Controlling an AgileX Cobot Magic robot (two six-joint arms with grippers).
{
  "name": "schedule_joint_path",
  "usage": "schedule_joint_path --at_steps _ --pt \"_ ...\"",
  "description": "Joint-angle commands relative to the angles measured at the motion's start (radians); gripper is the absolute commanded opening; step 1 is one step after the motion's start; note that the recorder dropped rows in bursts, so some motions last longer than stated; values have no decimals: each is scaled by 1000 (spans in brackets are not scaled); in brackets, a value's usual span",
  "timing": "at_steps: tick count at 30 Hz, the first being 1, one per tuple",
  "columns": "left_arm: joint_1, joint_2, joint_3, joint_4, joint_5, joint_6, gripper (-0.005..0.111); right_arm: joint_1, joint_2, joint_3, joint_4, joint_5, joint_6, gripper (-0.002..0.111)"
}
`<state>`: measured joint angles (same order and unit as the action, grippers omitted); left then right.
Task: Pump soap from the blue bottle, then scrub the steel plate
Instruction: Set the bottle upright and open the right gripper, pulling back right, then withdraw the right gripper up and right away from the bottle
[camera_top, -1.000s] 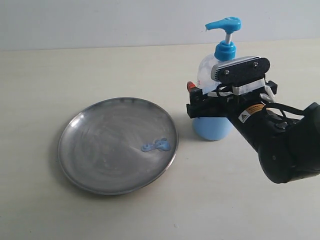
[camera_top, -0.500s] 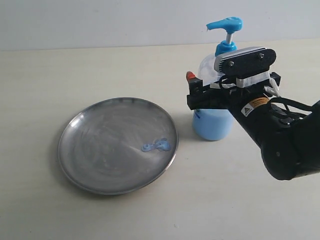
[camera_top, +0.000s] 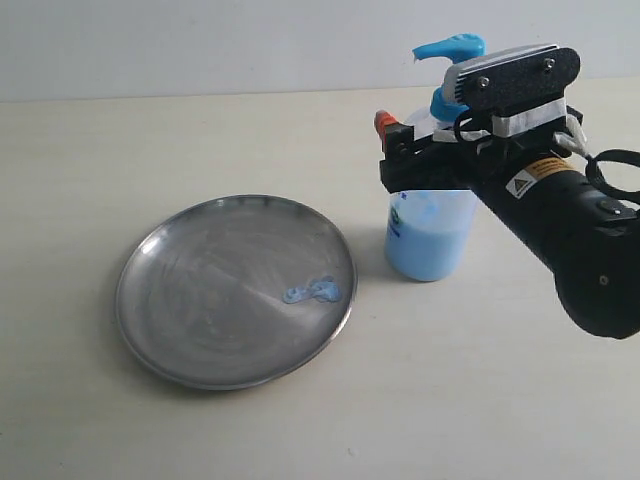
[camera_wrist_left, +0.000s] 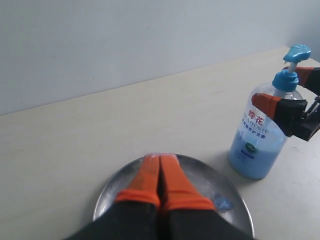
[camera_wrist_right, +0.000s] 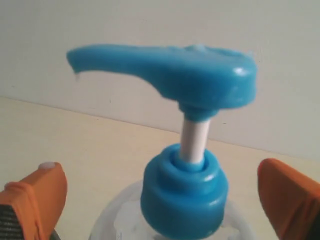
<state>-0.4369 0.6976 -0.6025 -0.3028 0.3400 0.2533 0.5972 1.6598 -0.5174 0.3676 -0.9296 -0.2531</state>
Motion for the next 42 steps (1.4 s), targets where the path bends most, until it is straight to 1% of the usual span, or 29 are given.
schedule_joint_path --at_steps 1,7,14,21,23,30,31,36,38,39,42 --pt "1 -4 20 4 -29 4 0 -4 -51 1 -3 44 -17 101" --pt "1 -4 20 6 -29 4 0 -4 -105 1 -1 129 -82 100" --pt "1 -4 20 11 -29 4 0 -4 -187 1 3 281 -148 100" --pt "1 -4 20 13 -29 4 0 -4 -268 1 117 426 -270 100" --pt "1 -4 20 20 -29 4 0 -4 -308 1 155 498 -306 100" --pt "1 -4 45 23 -60 4 0 -4 -421 1 153 834 -306 100" --pt "1 -4 45 23 -60 4 0 -4 -431 -1 153 910 -306 100" --pt "1 -4 48 23 -59 4 0 -4 -440 -13 149 1095 -304 100" --pt "1 -4 48 23 -59 4 0 -4 -440 -30 147 1173 -292 100" --pt "1 -4 48 23 -62 4 0 -4 -440 -50 143 1235 -266 100" --pt "1 -4 48 23 -62 4 0 -4 -439 -98 101 1325 -168 100"
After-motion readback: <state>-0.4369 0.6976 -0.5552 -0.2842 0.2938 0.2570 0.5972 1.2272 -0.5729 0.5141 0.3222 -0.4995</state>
